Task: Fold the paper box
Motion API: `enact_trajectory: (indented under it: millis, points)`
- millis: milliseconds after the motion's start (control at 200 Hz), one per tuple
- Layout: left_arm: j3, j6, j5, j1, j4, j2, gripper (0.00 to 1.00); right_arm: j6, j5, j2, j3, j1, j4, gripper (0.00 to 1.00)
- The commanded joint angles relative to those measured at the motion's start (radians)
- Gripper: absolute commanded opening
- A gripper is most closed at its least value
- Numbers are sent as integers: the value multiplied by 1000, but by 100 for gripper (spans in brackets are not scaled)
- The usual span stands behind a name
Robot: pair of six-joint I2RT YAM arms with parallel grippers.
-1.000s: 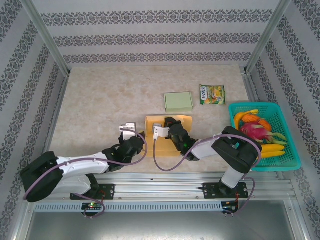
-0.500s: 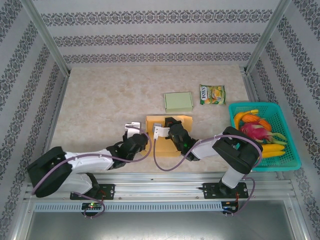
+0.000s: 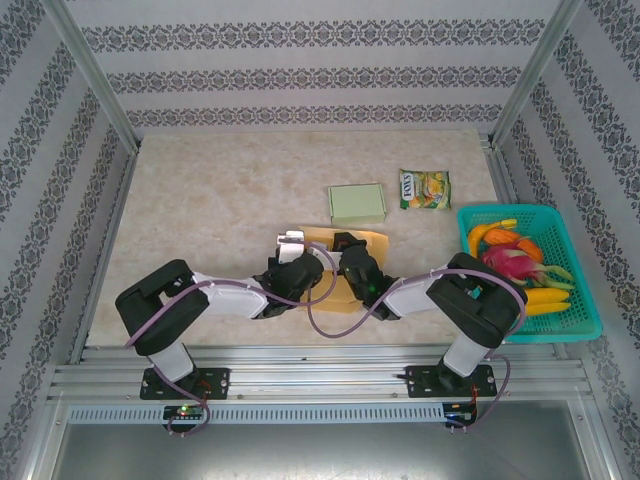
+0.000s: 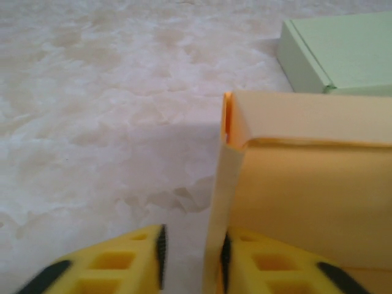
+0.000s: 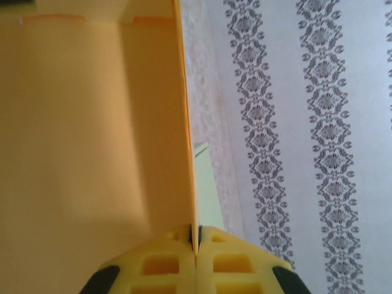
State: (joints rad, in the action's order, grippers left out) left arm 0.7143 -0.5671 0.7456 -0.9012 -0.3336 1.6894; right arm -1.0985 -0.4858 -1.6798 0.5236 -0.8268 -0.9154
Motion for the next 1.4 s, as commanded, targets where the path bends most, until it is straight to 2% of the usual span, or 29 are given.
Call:
enact_trajectory:
  millis: [0,95,215,295,375,460,595,724,809,924,1024,1079,1204,1394]
  points:
    - [45,-102,172,37,69,15,14,23,26,-21,-31,-14,142,0]
    - [39,-129,173,52,93,12,0,31,27,-21,-31,-11,139,0]
    - [-18,-58,94,61,-13,-16,0,56,48,-18,-30,-5,129,0]
    - [-27,-48,66,61,-2,-36,0,91,83,-5,-29,-5,128,3]
    - [-37,-59,70,60,18,-58,0,122,106,27,-39,-8,128,18]
    - [-53,-75,85,61,42,-86,0,167,127,91,-59,-6,144,40]
    - [-80,-70,91,61,61,-135,0,258,170,232,-95,7,217,57]
    - [-115,-67,84,62,55,-179,0,372,193,412,-134,6,301,58]
    - [-138,-67,74,62,50,-214,0,526,155,555,-147,2,373,58]
    - [-180,-81,44,62,41,-275,0,907,109,757,-58,0,705,57]
    - [-220,-96,25,62,36,-336,0,1267,114,842,19,0,927,52]
    - [-234,-99,14,62,33,-358,0,1404,151,849,42,0,983,50]
    - [-249,-93,4,63,32,-367,0,1568,246,781,99,-2,988,49]
    - [-273,-109,4,62,23,-372,0,1632,326,580,241,-5,972,52]
